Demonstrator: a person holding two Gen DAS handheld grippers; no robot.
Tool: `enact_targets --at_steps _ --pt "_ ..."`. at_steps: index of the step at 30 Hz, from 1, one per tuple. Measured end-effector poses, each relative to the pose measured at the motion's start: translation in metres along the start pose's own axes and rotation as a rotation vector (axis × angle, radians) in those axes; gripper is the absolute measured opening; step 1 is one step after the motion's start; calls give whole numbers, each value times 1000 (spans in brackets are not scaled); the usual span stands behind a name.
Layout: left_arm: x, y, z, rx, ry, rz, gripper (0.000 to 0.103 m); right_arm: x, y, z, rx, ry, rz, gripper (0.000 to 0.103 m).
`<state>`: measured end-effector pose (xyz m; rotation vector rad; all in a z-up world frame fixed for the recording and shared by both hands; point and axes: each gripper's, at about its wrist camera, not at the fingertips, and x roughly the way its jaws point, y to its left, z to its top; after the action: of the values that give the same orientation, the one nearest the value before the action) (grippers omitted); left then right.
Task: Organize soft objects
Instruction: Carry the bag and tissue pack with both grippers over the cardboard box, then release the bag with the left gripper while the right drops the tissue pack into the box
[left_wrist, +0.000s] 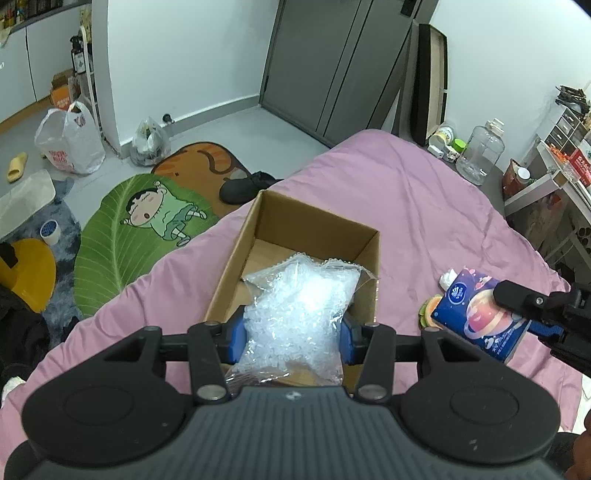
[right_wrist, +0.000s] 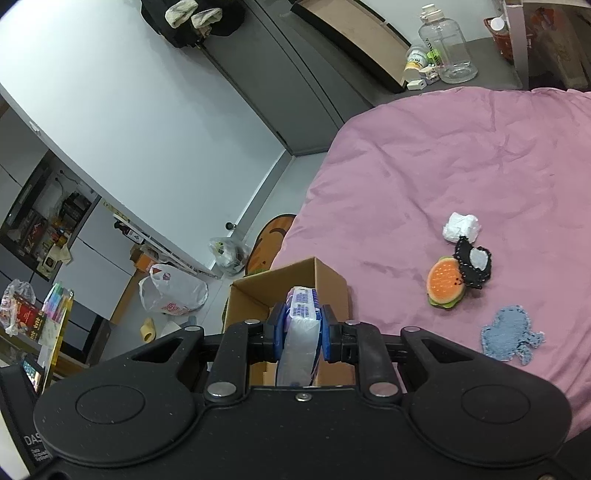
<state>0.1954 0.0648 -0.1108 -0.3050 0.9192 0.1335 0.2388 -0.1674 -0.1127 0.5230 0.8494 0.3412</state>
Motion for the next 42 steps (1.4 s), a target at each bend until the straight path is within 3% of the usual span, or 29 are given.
enact_targets --at_steps 30,42 --pt "80 27 24 -44 110 -5 47 84 29 19 -32 81 3 20" --pt "76 33 30 -62 131 16 54 125 54 22 -56 125 51 20"
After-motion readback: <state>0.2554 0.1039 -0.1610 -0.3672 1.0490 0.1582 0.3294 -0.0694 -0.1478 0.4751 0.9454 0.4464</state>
